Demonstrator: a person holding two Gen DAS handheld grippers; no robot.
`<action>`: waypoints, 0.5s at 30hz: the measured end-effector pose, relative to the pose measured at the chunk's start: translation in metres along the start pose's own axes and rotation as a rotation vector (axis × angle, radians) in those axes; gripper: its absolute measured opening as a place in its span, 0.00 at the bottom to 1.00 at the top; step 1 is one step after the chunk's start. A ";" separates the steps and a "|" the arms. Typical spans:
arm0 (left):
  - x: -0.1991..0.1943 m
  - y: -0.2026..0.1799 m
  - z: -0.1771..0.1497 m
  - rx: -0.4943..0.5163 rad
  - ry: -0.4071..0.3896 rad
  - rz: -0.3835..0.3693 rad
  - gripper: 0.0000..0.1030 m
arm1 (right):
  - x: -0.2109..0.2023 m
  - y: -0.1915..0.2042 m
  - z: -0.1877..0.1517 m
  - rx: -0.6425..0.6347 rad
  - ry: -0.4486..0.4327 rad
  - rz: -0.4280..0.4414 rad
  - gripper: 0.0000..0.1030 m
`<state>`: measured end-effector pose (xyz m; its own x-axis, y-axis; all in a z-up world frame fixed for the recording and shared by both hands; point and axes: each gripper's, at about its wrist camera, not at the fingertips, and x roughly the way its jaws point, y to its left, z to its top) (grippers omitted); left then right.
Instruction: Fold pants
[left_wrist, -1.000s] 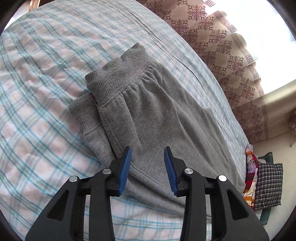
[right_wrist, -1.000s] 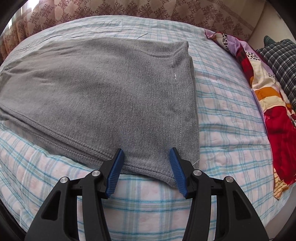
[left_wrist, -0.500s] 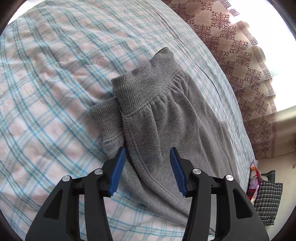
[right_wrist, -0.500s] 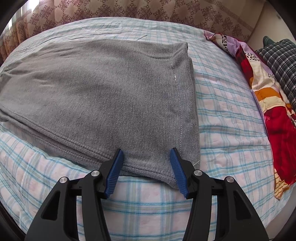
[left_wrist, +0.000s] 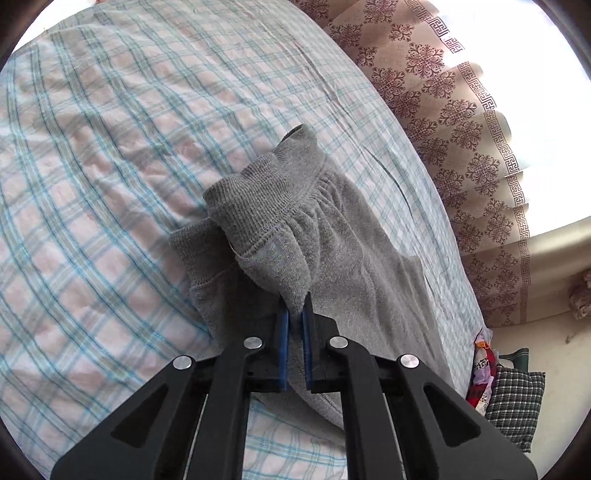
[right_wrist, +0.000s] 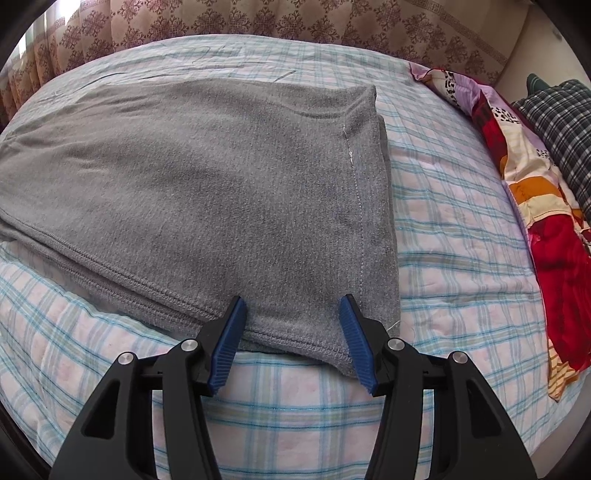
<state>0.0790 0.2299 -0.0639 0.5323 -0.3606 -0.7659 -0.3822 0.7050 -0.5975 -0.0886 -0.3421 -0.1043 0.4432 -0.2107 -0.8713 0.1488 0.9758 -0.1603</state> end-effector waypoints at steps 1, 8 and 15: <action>-0.006 -0.001 -0.001 0.012 0.005 0.005 0.06 | 0.000 0.000 0.000 -0.001 0.002 0.000 0.52; 0.017 0.022 -0.013 0.109 0.060 0.153 0.08 | 0.001 0.000 0.001 -0.015 0.012 -0.002 0.52; 0.022 0.013 -0.020 0.169 0.004 0.192 0.36 | -0.007 0.004 0.000 -0.059 0.048 -0.039 0.52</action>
<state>0.0705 0.2191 -0.0929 0.4588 -0.2127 -0.8627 -0.3444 0.8525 -0.3933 -0.0913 -0.3366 -0.0995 0.3953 -0.2468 -0.8848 0.1122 0.9690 -0.2202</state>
